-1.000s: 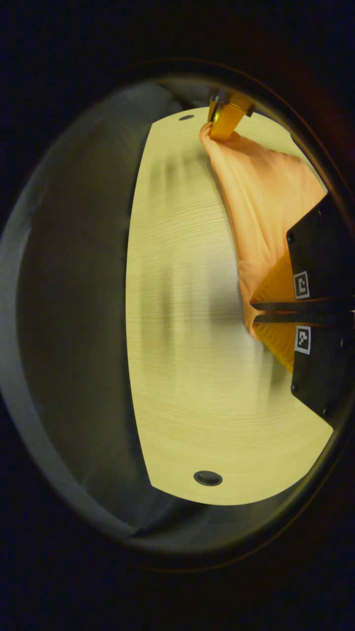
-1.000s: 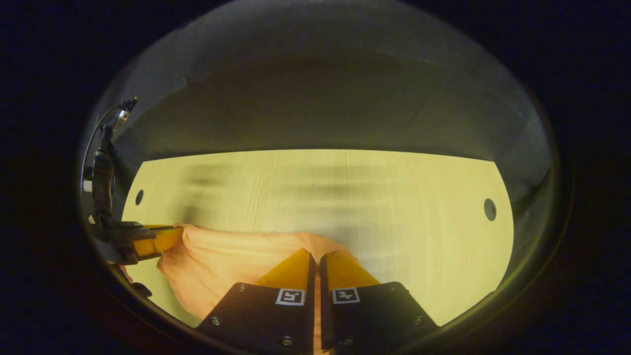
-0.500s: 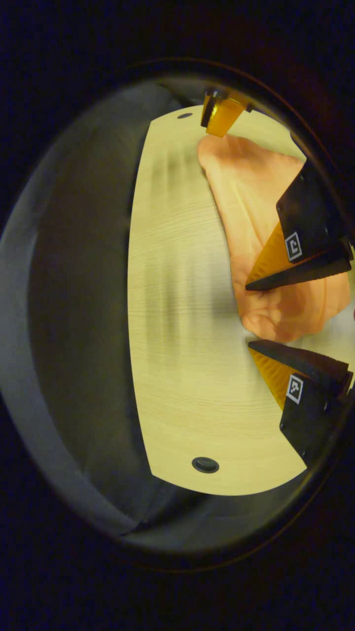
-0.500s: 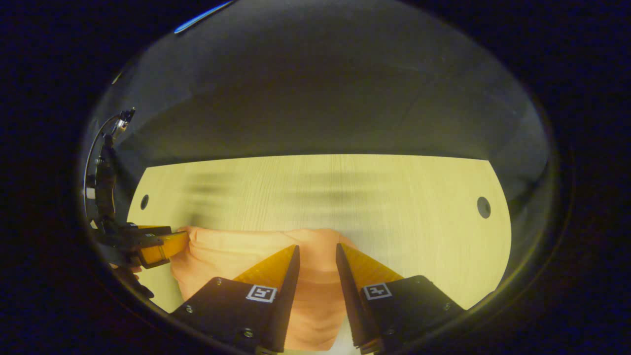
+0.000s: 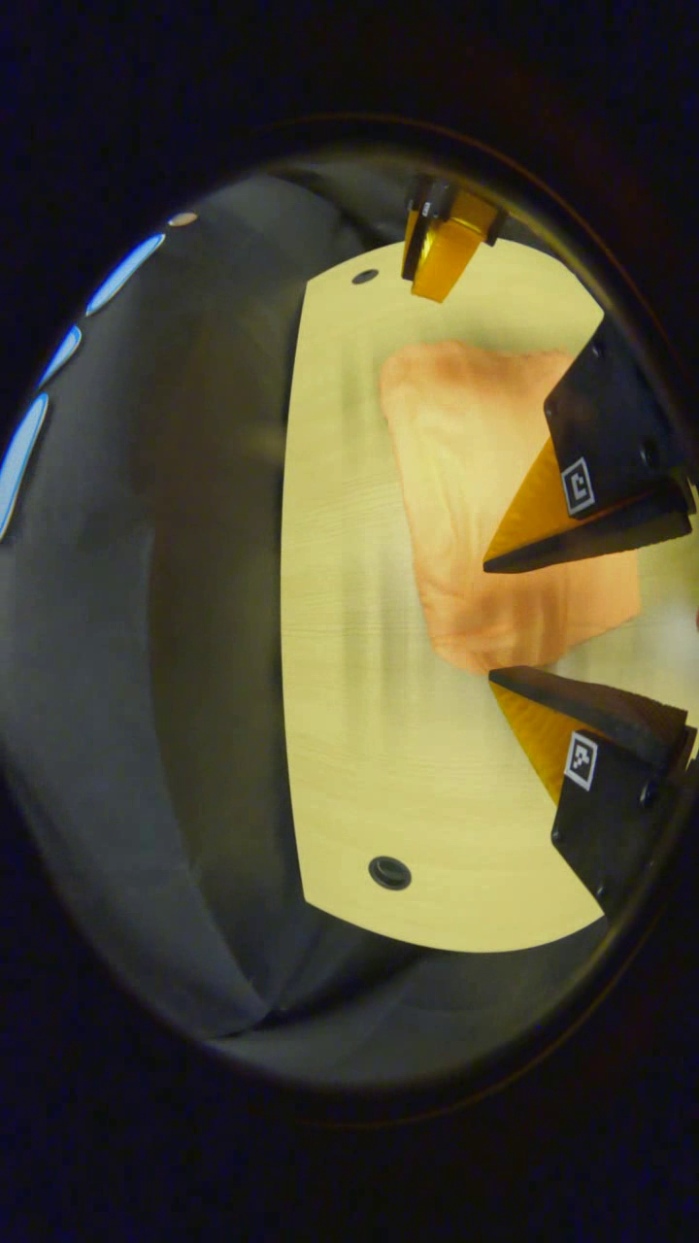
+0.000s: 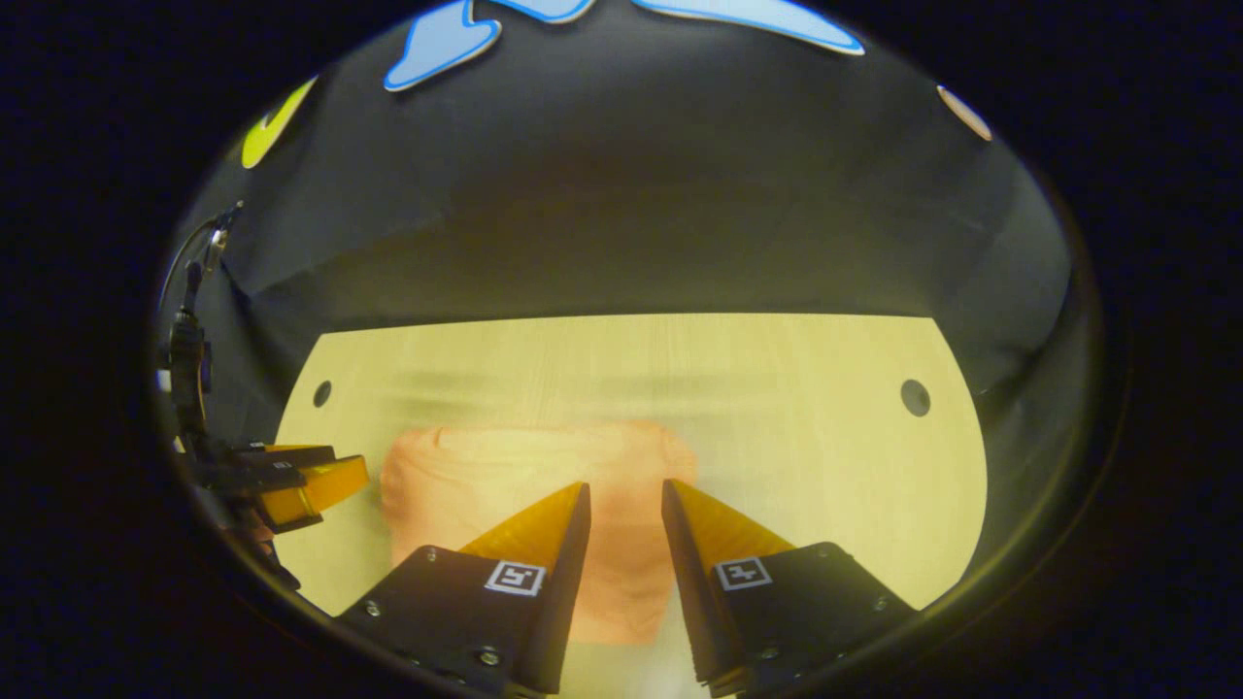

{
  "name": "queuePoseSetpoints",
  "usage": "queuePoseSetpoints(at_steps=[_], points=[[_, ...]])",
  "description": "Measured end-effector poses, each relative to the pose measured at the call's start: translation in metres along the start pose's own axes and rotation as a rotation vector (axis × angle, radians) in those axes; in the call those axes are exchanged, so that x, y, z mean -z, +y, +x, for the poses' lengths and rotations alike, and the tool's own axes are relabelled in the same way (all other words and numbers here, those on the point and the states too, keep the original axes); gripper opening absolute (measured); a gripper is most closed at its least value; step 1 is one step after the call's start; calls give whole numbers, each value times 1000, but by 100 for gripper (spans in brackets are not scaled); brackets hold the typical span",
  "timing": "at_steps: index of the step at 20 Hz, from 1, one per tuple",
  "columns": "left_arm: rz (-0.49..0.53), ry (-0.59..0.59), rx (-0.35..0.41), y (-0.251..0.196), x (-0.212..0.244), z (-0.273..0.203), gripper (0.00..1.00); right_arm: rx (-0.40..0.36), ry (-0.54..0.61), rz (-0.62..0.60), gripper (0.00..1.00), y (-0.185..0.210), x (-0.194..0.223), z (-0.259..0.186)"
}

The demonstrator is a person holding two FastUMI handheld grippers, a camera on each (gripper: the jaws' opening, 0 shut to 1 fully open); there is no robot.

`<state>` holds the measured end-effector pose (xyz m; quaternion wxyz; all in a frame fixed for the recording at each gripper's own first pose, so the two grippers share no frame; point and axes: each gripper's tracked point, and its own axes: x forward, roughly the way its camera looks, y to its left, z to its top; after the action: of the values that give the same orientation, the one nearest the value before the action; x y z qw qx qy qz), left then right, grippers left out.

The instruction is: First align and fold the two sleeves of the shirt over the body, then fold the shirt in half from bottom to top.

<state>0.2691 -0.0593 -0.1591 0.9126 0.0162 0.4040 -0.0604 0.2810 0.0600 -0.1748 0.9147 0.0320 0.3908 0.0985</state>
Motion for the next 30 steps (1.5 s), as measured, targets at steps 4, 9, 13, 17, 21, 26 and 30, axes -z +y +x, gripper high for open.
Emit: queuePoseSetpoints(at_steps=[4, 9, 13, 17, 21, 26, 30], points=[[-15, -48, 10, 4, 19, -77, 68, -21, -42, -12, 49, 7, 11, -58], [-27, -112, 21, 12, 50, -160, 65, -58, -102, -9, 49, 11, 20, -122], [-40, -185, 35, 5, 69, -219, 65, -70, -180, -11, 49, 13, 28, -174], [-22, -264, 43, 1, 86, -272, 64, -70, -255, -21, 49, 17, 42, -210], [-7, -378, 23, -8, 92, -317, 74, -101, -350, -2, 49, 22, 56, -244], [-26, -446, 51, -13, 101, -345, 79, -92, -430, -57, 49, 31, 67, -271], [-19, -474, 61, -16, 106, -358, 79, -103, -453, -67, 49, 38, 75, -282]])
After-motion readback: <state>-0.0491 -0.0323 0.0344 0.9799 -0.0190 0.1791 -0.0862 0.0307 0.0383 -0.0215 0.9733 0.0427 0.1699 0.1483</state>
